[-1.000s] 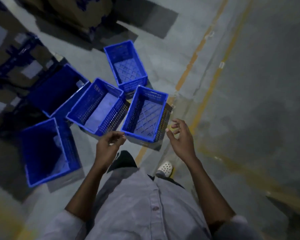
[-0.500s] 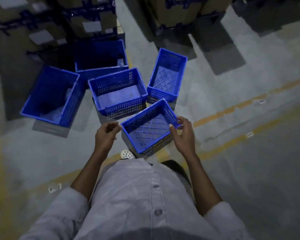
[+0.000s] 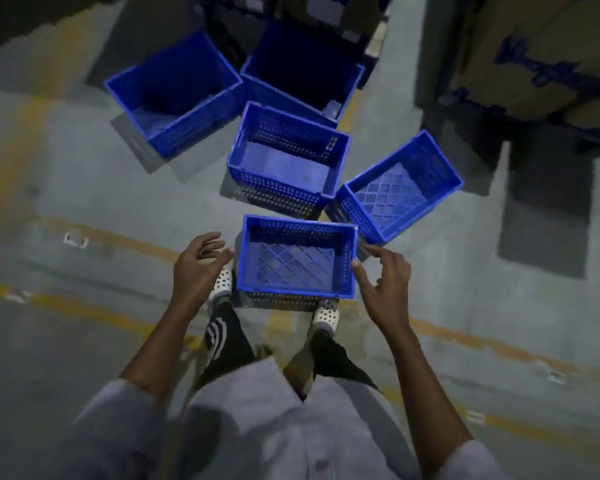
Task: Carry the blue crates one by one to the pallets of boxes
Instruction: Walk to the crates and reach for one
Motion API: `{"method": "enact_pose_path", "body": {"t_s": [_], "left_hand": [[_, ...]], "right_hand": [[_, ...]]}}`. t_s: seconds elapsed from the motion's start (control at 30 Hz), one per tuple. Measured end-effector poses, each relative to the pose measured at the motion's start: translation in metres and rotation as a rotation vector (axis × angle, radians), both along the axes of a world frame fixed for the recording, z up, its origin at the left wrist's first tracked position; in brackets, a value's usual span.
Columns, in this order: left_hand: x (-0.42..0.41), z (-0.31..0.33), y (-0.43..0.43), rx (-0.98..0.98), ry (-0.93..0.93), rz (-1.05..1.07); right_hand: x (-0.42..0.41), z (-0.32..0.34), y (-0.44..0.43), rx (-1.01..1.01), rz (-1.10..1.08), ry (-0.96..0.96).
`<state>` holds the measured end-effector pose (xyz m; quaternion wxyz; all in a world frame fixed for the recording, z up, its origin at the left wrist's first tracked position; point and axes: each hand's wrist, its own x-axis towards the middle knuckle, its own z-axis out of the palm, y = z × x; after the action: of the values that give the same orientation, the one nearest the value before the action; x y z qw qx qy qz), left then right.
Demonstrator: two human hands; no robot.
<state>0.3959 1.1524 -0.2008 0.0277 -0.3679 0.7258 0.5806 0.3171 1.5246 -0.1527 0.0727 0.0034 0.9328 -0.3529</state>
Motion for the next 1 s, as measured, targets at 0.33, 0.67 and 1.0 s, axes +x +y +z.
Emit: {"method": "enact_pose_path", "body": {"t_s": [0.33,0.67,1.0], "left_hand": [[-0.028,-0.233,0.056,-0.106,-0.042,-0.008],[-0.036,-0.488,0.048,-0.587,-0.419,-0.211],[-0.047,-0.57,0.018,-0.544,-0.432,-0.274]], "right_hand": [[-0.057,-0.254,0.066,0.071,0.055,-0.022],[-0.058,-0.522,0.066,0.255,-0.057,0.02],[-0.074,-0.622,0.087,0.25,-0.171,-0.122]]}}
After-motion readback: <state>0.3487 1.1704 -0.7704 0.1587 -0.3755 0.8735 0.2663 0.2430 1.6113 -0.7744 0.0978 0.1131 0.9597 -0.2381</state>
